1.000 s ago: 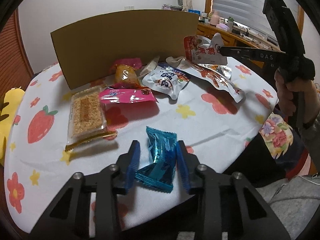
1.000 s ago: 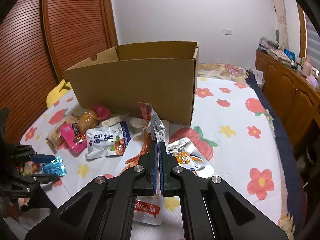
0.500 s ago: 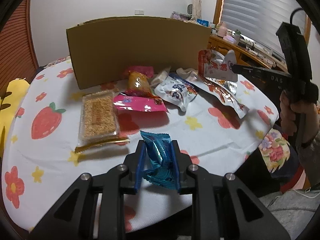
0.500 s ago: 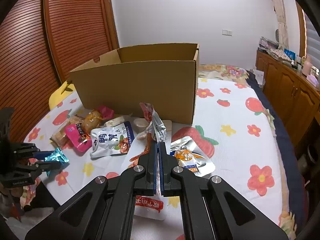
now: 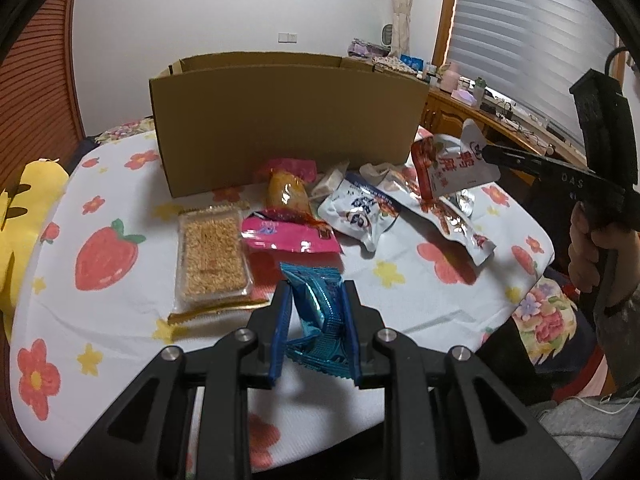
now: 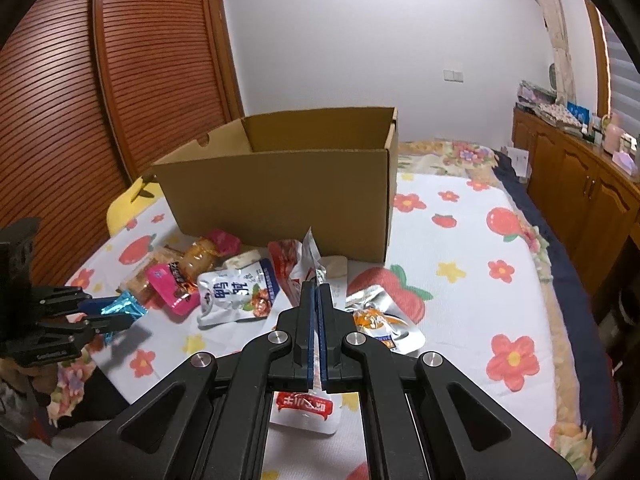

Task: Organize snacks
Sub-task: 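Grasp the blue candy with the left gripper while the right gripper pinches a white pouch, then carry both snacks over the box and open both grippers to release them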

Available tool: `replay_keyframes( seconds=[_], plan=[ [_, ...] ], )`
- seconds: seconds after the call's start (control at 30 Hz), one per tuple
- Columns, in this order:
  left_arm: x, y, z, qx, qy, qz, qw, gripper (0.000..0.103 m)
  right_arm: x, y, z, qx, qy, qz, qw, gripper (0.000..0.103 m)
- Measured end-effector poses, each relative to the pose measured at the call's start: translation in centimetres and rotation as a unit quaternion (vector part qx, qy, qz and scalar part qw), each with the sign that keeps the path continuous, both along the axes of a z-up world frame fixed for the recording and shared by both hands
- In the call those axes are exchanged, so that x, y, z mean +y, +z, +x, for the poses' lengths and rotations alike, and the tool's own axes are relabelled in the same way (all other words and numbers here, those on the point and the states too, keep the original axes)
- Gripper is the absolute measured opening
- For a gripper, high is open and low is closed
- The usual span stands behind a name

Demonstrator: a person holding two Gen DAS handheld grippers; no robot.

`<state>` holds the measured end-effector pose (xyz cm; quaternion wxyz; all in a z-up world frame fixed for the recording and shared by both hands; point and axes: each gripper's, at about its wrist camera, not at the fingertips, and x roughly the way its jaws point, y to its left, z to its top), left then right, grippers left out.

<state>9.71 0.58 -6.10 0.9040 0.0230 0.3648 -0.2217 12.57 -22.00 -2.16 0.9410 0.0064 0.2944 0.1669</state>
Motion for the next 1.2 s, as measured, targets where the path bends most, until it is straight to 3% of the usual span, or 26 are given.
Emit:
replay_keyframes(
  seconds=[0.27, 0.73, 1.2],
  plan=[
    [0.0, 2.6, 0.8, -0.03, 0.005, -0.008, 0.9995, 0.022, 0.3, 1.6, -0.9, -0.019, 0.009, -0.003, 1.0, 0.0],
    [0.8, 10.5, 5.2, -0.113, 0.014, -0.021, 0.9932, 0.022, 1.6, 7.7, -0.6, -0.085, 0.026, -0.04, 0.995, 0.0],
    [-0.3, 14.6, 10.4, -0.149, 0.025, -0.018, 0.9883, 0.022, 3.3, 11.1, 2.0, -0.127, 0.028, -0.067, 0.989, 0.0]
  ],
)
